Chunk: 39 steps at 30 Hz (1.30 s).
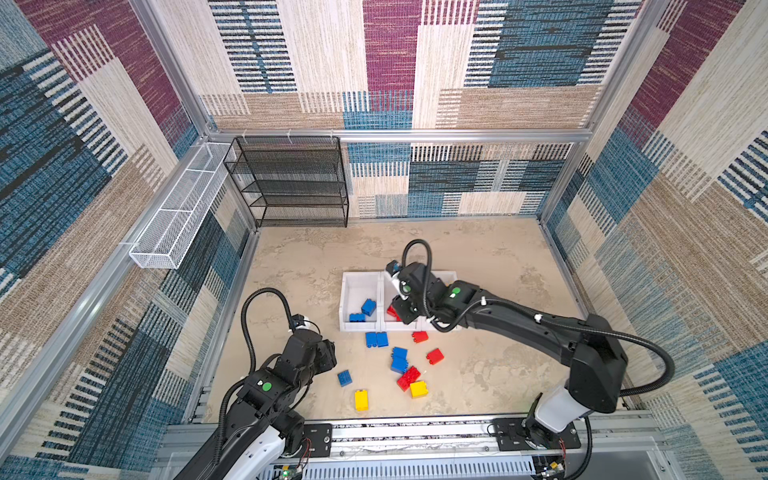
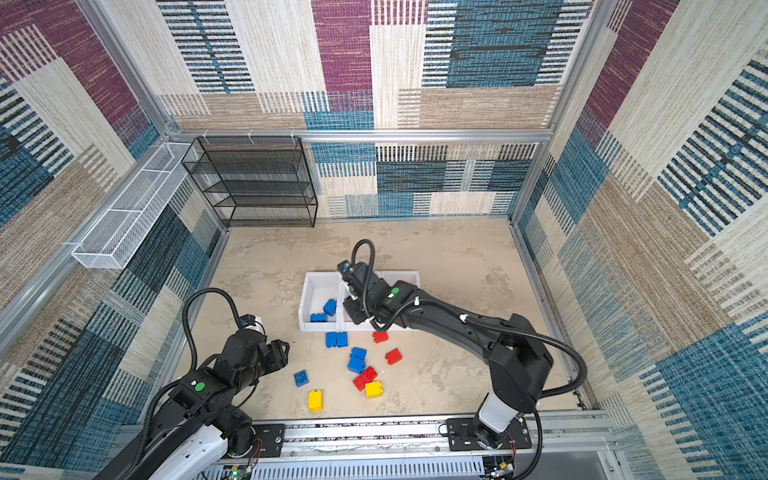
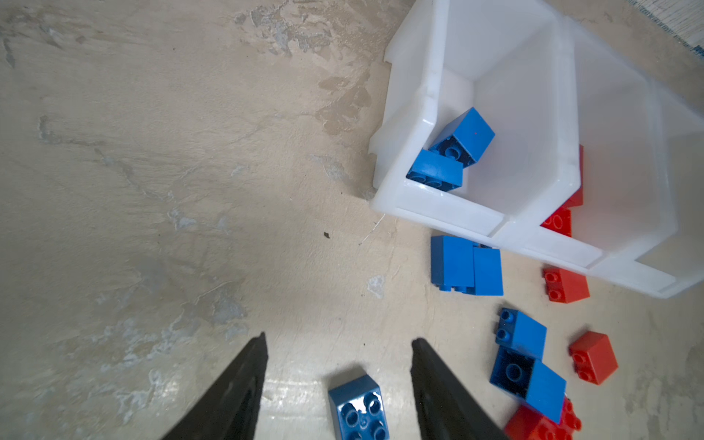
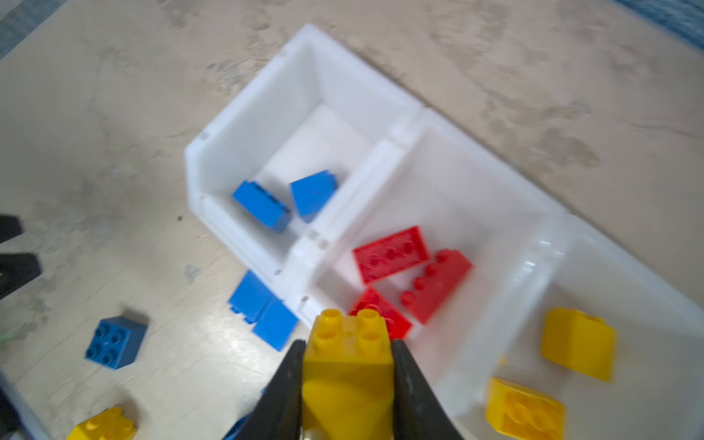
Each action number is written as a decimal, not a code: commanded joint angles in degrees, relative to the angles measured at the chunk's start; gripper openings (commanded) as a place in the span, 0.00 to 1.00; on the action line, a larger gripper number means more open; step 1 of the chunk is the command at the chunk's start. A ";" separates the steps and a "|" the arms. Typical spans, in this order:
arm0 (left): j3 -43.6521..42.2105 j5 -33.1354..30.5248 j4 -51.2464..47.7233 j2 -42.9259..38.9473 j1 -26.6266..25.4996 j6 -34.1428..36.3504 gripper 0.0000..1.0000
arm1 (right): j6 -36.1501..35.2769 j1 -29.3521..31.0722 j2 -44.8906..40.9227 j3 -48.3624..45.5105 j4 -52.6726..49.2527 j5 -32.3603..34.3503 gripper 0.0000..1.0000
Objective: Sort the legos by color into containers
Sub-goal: 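Carry the yellow brick over the yellow compartment and release it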
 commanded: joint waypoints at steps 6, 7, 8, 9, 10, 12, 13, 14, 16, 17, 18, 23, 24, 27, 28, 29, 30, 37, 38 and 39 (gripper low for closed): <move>0.62 1.84 0.18 1.25 0.03 -1.99 0.63 | 5.23 -13.89 -6.15 -7.95 1.15 2.49 0.32; 0.69 2.08 0.15 1.49 0.03 -2.01 0.63 | 5.56 -14.72 -5.83 -8.29 1.78 1.94 0.32; 0.76 2.29 0.20 1.64 0.02 -2.08 0.63 | 5.83 -15.40 -5.27 -8.53 2.36 1.37 0.32; 0.78 2.50 0.27 1.78 0.03 -2.15 0.63 | 6.09 -15.95 -4.67 -8.57 2.98 1.01 0.32; 0.83 2.76 0.27 1.87 -0.03 -2.32 0.63 | 6.40 -16.54 -3.62 -8.64 3.73 0.51 0.32; 0.78 3.38 0.41 2.05 0.01 -2.47 0.63 | 6.84 -17.43 -1.68 -8.19 4.78 -0.49 0.33; 0.69 3.60 0.43 2.09 0.01 -2.56 0.63 | 6.97 -17.70 -0.58 -7.68 5.09 -0.85 0.34; 0.69 3.92 0.38 2.17 0.02 -2.62 0.63 | 6.99 -17.80 0.34 -7.16 5.28 -0.99 0.35; 0.78 4.23 0.00 2.26 -0.01 -2.73 0.63 | 6.88 -17.80 1.59 -6.17 5.39 -1.55 0.38; 0.80 4.40 -0.35 2.27 -0.01 -2.86 0.63 | 6.95 -17.80 1.88 -5.77 5.47 -1.63 0.42; 0.76 4.49 -0.59 2.27 -0.05 -2.95 0.63 | 6.95 -17.74 1.99 -5.61 5.56 -1.63 0.44; 0.52 4.92 -0.85 2.26 -0.05 -3.38 0.63 | 6.93 -17.77 1.05 -5.55 5.41 -1.35 0.58; 0.52 4.95 -0.85 2.34 -0.06 -3.40 0.64 | 6.99 -17.81 0.83 -5.66 5.39 -1.29 0.60; 0.43 4.85 -0.98 2.58 -0.05 -3.42 0.64 | 6.92 -17.74 0.09 -5.93 5.13 -1.31 0.62; 0.52 5.07 -0.98 2.78 -0.06 -3.48 0.64 | 7.06 -17.78 -0.07 -6.03 5.06 -1.27 0.63; 0.52 5.19 -0.91 2.96 -0.01 -3.46 0.64 | 7.13 -17.73 -0.25 -6.06 5.04 -1.31 0.63; 0.52 5.46 -1.05 3.20 -0.06 -3.48 0.64 | 7.18 -17.81 -0.46 -6.19 4.95 -1.32 0.63; 0.17 8.90 -0.89 7.27 -0.14 -3.70 0.67 | 7.99 -17.76 -2.68 -8.17 4.68 -2.38 0.65; 0.17 9.35 -0.89 8.06 -0.23 -3.90 0.67 | 8.20 -17.80 -3.04 -8.58 4.68 -2.55 0.66; 0.17 9.71 -0.93 8.94 -0.38 -4.00 0.68 | 8.33 -17.82 -3.55 -9.12 4.68 -2.74 0.66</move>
